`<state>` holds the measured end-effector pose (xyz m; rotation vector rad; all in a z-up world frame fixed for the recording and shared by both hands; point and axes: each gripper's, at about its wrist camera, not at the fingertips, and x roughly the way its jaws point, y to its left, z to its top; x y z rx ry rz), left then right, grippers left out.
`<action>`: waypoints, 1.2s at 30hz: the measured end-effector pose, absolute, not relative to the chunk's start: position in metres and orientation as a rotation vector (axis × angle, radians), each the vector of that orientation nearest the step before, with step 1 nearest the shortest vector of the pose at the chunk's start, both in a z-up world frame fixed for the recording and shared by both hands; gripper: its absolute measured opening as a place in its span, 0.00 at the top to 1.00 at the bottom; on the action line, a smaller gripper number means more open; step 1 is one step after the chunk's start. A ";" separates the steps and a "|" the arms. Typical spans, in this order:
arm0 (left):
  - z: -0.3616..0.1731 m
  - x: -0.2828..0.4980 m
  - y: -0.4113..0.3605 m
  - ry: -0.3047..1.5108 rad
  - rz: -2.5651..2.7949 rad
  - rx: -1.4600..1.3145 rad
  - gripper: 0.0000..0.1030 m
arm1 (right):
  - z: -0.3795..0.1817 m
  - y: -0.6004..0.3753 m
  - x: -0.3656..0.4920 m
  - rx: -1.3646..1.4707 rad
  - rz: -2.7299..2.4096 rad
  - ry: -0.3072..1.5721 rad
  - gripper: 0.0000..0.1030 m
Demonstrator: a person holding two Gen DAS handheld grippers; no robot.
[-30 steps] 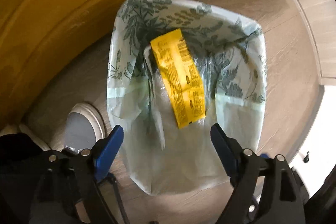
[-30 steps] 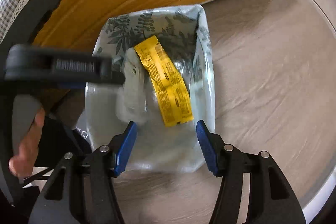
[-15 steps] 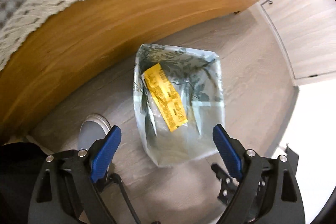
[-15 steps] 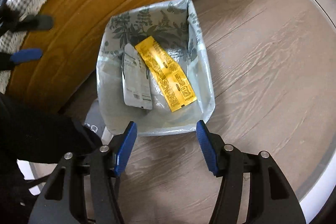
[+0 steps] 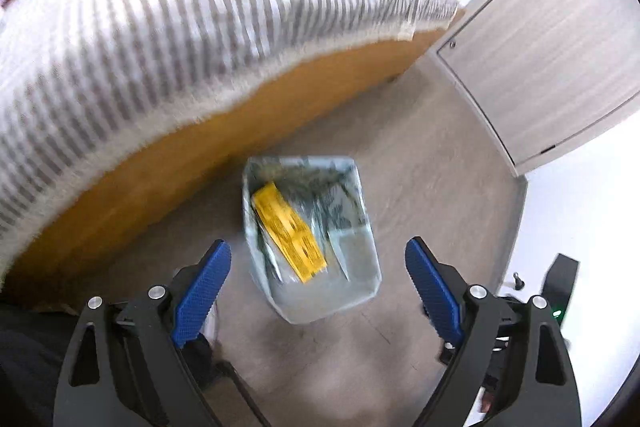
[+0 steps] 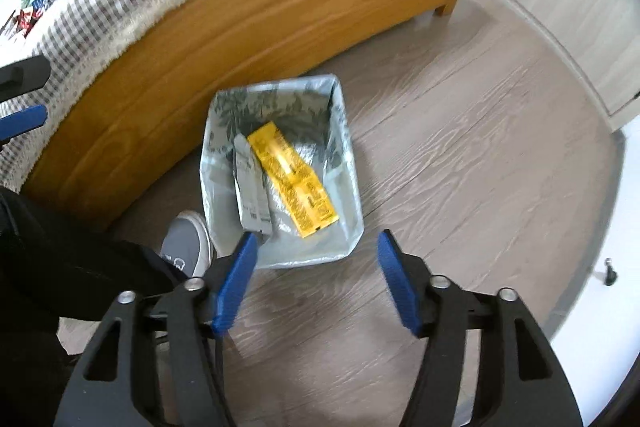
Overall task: Collect trash
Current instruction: 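Grasp the white plastic bag with right tool while left tool grasps clear cup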
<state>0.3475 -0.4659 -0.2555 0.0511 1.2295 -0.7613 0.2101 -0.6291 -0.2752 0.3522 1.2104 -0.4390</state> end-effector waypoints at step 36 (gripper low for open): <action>-0.178 0.507 -0.059 0.713 -0.152 -0.256 0.08 | -0.169 -0.304 0.550 0.043 -0.091 0.821 0.27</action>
